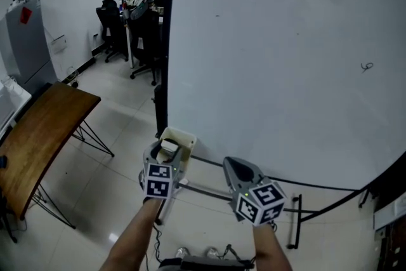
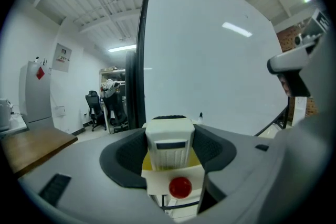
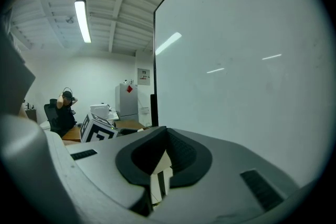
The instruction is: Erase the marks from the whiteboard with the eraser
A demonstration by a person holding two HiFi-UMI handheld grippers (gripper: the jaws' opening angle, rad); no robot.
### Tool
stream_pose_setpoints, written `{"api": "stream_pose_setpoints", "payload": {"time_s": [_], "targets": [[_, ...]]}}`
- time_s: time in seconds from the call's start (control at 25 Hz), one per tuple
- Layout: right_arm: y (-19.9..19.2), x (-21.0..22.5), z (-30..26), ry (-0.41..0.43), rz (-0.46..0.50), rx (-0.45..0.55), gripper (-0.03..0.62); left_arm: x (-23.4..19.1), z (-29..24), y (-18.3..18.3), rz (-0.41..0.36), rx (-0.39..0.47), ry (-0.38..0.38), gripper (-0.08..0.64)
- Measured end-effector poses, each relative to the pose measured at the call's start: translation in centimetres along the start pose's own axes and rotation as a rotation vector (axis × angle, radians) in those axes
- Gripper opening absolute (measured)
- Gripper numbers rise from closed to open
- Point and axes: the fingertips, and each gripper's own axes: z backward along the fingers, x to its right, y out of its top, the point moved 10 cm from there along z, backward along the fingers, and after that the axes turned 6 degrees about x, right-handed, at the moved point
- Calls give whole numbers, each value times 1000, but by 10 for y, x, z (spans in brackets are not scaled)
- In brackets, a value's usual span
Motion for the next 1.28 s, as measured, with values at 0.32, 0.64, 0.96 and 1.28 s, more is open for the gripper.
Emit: {"api": "stream_pose_setpoints", "payload": {"time_s": [0.32,0.64,0.96,1.28], "targets": [[34,7,25,-60,58,104,-9,12,12,93,-44,110,-125,262],[80,42,90,-137,115,239,-9,88,16,183,-90,215,-258,262],[93,87,168,-227,169,324,-9,186,1,236,-121,327,-367,262],[104,127,229,-297,205,377,-9,276,-19,308,-152,448,-418,262]]}}
